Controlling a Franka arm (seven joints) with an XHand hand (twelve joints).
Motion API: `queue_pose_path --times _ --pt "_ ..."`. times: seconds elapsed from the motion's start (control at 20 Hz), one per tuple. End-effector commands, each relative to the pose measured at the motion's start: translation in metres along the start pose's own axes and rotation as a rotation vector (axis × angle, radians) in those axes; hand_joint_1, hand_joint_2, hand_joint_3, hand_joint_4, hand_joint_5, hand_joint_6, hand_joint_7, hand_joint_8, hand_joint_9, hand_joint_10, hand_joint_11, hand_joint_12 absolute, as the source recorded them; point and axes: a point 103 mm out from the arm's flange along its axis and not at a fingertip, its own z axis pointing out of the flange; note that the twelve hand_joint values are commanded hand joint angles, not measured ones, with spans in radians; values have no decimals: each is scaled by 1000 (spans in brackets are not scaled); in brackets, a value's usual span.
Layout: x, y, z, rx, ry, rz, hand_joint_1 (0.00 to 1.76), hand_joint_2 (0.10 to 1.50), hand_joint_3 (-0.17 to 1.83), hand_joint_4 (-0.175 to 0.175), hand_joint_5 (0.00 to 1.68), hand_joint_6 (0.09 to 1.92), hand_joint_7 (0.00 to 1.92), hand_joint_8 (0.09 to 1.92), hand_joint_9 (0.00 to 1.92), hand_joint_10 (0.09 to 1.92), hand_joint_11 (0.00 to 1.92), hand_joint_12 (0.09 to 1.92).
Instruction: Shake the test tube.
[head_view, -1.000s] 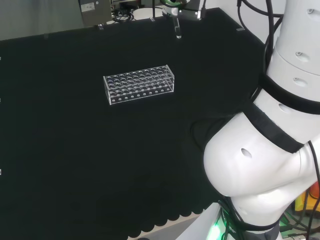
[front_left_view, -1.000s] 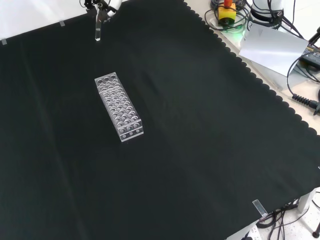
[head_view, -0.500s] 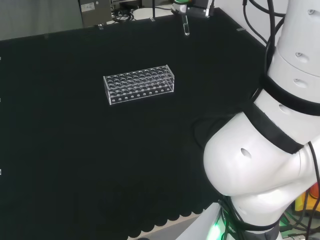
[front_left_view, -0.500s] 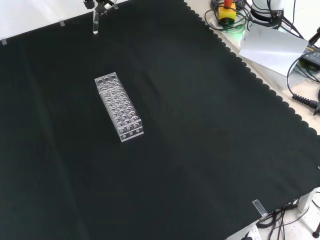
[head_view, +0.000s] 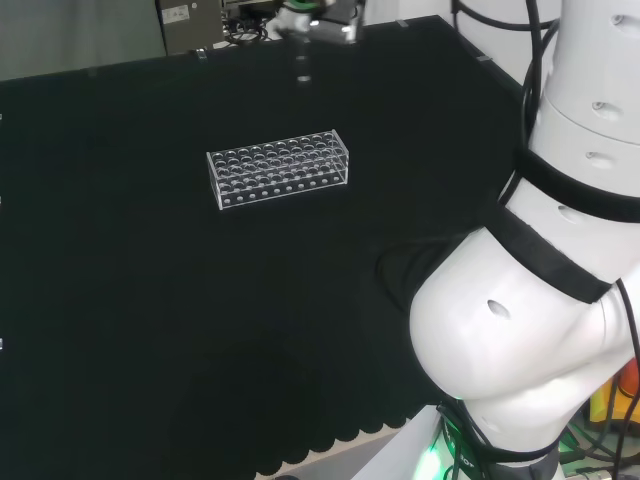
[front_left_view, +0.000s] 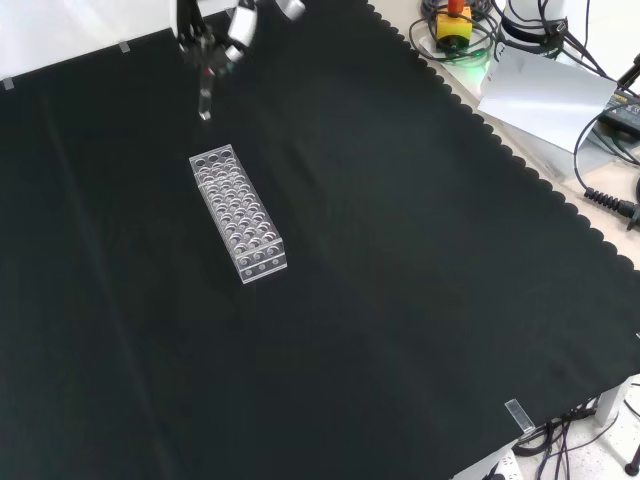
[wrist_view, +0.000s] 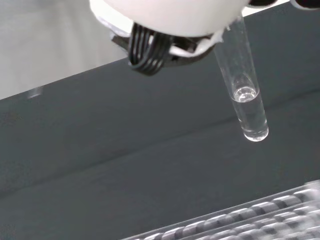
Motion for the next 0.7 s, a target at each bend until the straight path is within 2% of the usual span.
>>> queue_pose_path --times 0.05,0.2,0.35,0.5,0.55,0.7 --pt "90 -22 21 56 79 -149 1230 648 614 -175 1377 449 1743 471 1631 499 1294 851" --pt "88 -21 18 58 84 -159 1230 648 614 -175 1376 449 1743 471 1631 499 1294 851" --pt "79 -18 15 45 72 -142 1230 648 614 -175 1376 450 1743 471 1631 499 1294 851" --pt "61 -14 13 23 42 -98 1230 648 614 -175 1376 450 1743 471 1631 500 1294 852" --pt "52 -12 11 12 14 -57 1230 648 615 -175 1376 450 1743 471 1631 500 1294 852" --pt "17 -5 6 -3 -26 -9 1230 648 615 -175 1376 450 1743 471 1631 500 1294 852"
